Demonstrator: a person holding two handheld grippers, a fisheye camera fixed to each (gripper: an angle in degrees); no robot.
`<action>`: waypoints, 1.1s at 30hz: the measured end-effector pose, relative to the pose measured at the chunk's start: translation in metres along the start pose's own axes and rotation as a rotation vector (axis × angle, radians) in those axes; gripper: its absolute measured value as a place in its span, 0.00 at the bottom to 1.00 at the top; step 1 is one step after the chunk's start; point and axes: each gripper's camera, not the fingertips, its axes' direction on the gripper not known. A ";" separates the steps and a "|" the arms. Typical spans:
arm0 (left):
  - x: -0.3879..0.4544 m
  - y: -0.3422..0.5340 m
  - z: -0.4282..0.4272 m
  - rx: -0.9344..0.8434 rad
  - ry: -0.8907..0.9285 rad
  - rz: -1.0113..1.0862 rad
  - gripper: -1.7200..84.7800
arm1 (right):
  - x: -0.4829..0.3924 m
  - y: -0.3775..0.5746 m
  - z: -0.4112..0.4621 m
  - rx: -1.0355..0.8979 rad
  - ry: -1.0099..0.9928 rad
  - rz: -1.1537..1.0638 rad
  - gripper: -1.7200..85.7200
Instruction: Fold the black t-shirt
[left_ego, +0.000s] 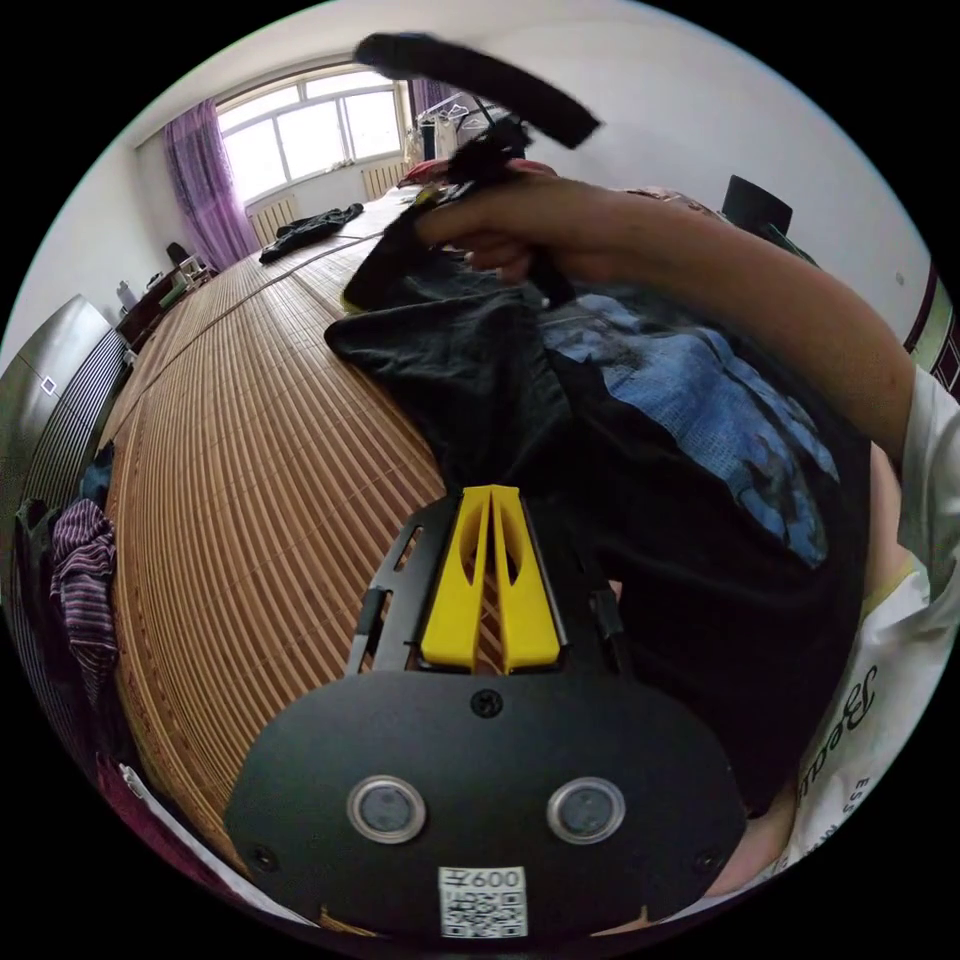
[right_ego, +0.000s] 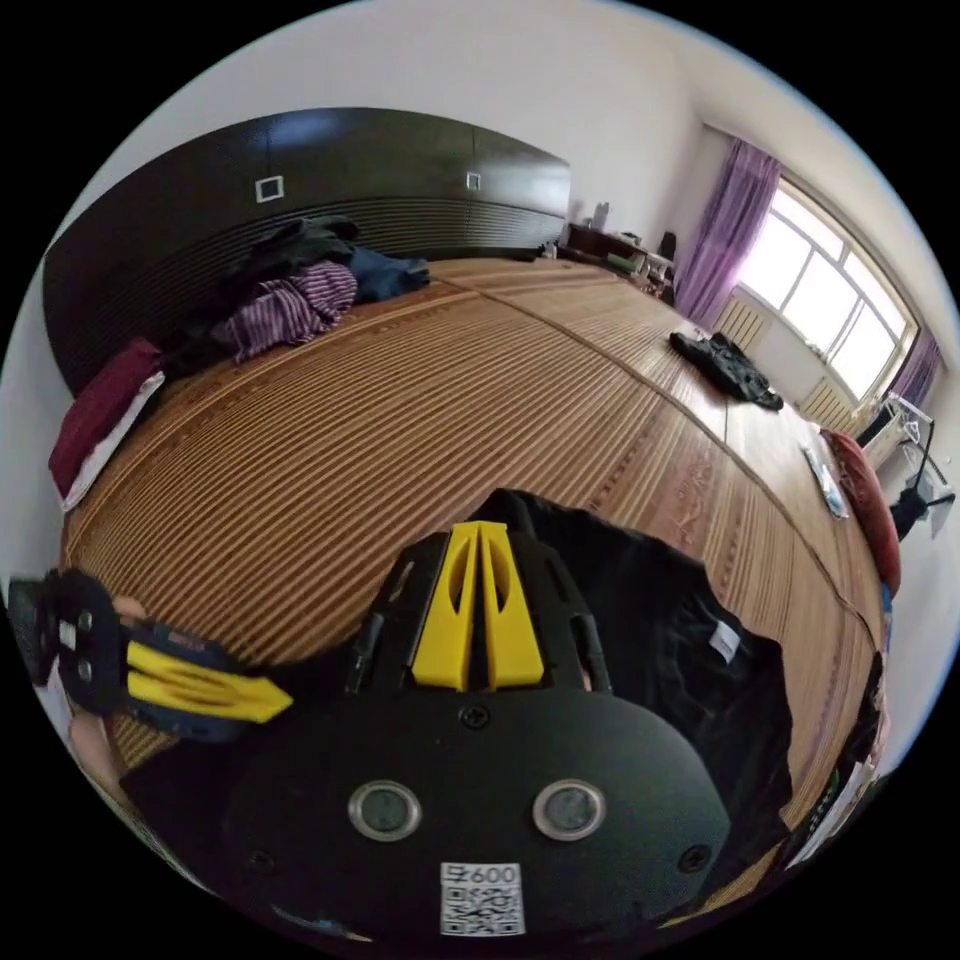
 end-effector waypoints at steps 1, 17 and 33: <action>0.001 0.000 -0.001 0.001 0.000 0.000 0.03 | 0.002 -0.017 0.013 -0.035 -0.002 0.018 0.01; 0.005 0.016 -0.035 -0.007 0.065 0.056 0.03 | -0.045 -0.027 -0.100 0.060 -0.100 0.194 0.01; 0.006 0.019 -0.023 0.017 0.070 -0.121 0.02 | -0.293 0.129 -0.304 -0.148 -0.233 -0.137 0.01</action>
